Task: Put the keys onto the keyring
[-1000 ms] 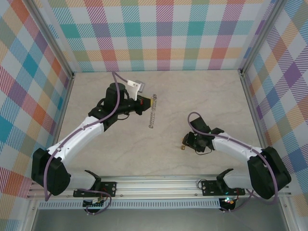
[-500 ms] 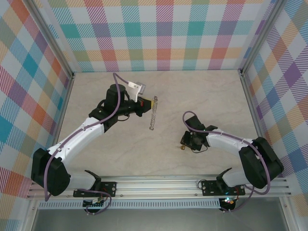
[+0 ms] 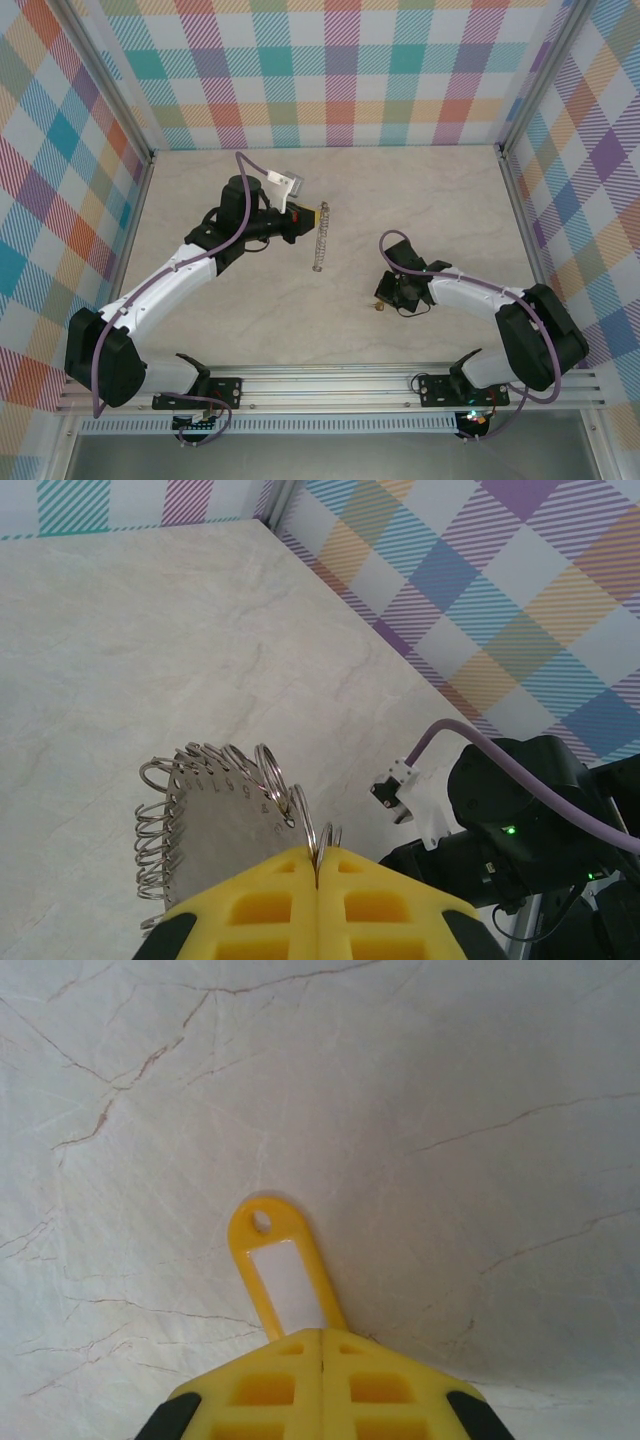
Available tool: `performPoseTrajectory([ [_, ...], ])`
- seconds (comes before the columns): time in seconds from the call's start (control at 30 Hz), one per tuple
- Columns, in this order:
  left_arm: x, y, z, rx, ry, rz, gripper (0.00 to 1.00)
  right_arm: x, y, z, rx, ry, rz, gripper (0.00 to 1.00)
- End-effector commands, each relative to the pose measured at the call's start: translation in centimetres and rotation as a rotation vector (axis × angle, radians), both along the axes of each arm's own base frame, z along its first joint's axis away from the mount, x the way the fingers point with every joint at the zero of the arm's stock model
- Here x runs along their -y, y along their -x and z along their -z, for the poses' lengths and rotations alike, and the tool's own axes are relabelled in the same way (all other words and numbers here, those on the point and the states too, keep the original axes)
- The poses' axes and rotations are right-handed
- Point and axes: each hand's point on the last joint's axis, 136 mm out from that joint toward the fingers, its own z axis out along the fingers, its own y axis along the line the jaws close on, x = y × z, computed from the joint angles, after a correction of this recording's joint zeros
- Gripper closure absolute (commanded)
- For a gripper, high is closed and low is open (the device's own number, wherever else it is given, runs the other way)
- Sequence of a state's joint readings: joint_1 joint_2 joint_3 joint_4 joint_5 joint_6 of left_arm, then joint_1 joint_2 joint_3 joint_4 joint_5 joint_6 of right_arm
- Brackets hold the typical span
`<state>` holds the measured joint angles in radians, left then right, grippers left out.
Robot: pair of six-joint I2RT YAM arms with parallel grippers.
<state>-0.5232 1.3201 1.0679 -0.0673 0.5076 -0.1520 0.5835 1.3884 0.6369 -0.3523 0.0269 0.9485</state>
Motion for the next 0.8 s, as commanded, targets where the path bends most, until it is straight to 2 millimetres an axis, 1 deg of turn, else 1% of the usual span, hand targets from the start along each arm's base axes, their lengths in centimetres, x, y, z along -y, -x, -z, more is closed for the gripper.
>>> performPoseTrajectory([
  [0.0,0.8,0.2,-1.5,0.066,0.023,0.034,1.0,-0.4,-0.8,-1.8,0.065,-0.01,-0.037,1.0],
  [0.07,0.6,0.1,-1.6,0.069,0.014,0.023,1.0,-0.7,-1.4,-3.4,0.114,-0.02,-0.068,1.0],
  [0.17,0.1,-0.4,-1.5,0.075,-0.031,-0.021,1.0,-1.7,-2.7,-6.5,0.233,-0.068,-0.135,1.0],
  [0.2,-0.1,-0.6,-1.3,0.077,-0.055,-0.037,1.0,-2.2,-3.2,-7.9,0.288,-0.093,-0.164,1.0],
  [0.27,-0.4,-0.7,-0.9,0.07,-0.103,-0.051,1.0,-2.7,-3.8,-10.0,0.363,-0.13,-0.201,1.0],
  [0.33,-0.5,-0.8,-0.8,0.067,-0.129,-0.057,1.0,-3.4,-4.6,-12.9,0.473,-0.183,-0.25,1.0],
  [0.4,-0.3,-0.6,-1.2,0.08,-0.125,-0.03,1.0,-4.1,-5.1,-15.4,0.564,-0.234,-0.303,1.0],
  [0.47,0.3,0.0,-2.0,0.105,-0.102,0.018,1.0,-4.7,-5.5,-18.5,0.67,-0.292,-0.36,1.0],
  [0.57,1.0,0.5,-2.8,0.146,-0.091,0.082,1.0,-5.4,-5.6,-22.8,0.815,-0.373,-0.446,1.0],
  [0.67,1.6,0.9,-3.5,0.18,-0.085,0.144,1.0,-5.6,-5.4,-26.3,0.918,-0.433,-0.516,1.0],
  [0.77,2.2,1.2,-4.2,0.22,-0.07,0.194,1.0,-5.3,-5.7,-28.8,0.978,-0.479,-0.543,1.0],
])
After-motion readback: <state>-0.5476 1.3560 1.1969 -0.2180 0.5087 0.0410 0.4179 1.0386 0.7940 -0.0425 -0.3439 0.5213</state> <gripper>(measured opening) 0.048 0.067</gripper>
